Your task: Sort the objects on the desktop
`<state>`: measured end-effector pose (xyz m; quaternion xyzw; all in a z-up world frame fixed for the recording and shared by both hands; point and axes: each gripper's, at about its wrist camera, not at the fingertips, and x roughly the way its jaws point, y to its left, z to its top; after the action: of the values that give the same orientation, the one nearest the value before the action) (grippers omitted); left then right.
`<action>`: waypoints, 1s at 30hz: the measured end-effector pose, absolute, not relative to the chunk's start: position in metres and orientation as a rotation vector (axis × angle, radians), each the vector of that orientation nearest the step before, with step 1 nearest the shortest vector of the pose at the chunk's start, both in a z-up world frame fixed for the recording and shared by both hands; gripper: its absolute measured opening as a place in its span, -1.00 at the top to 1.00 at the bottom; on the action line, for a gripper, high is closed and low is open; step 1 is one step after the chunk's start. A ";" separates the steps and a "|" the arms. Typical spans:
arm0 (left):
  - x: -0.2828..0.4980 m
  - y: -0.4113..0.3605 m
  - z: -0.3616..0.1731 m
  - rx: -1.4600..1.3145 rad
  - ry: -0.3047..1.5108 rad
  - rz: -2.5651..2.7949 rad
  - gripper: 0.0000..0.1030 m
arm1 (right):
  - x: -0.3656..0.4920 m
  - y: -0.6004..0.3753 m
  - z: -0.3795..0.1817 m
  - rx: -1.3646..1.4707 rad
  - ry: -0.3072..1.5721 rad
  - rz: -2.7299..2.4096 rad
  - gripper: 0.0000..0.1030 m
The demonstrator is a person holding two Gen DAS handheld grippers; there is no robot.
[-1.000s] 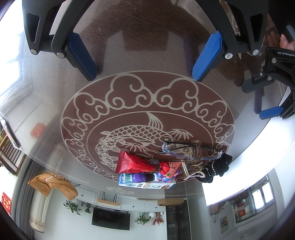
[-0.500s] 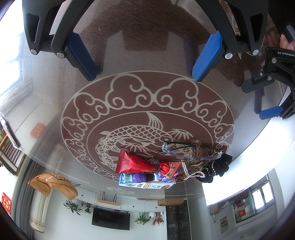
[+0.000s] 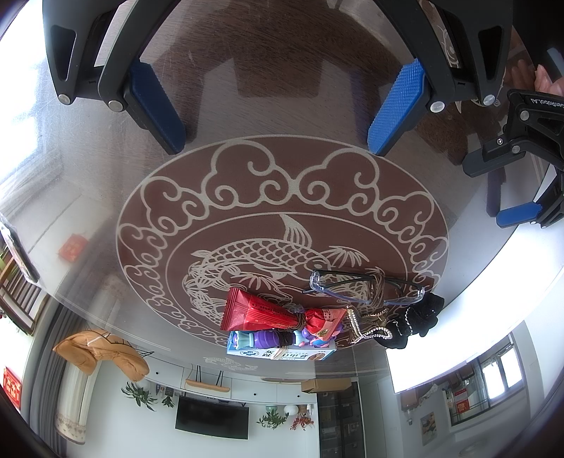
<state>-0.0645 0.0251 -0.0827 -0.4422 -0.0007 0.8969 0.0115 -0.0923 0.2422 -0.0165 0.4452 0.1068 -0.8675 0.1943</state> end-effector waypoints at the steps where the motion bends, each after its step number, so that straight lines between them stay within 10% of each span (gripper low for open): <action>1: -0.061 0.024 -0.080 -1.354 -0.010 2.807 -1.00 | -0.092 0.242 -0.016 1.248 0.299 -2.433 -1.00; 30: -0.001 -0.011 -0.078 -1.269 -0.236 2.872 -1.00 | -0.093 0.242 -0.017 1.248 0.299 -2.433 -1.00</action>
<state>-0.0012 -0.0112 -0.0785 -0.4030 -0.0750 0.9121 -0.0037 -0.0925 0.2421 -0.0167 0.4451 0.1066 -0.8676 0.1943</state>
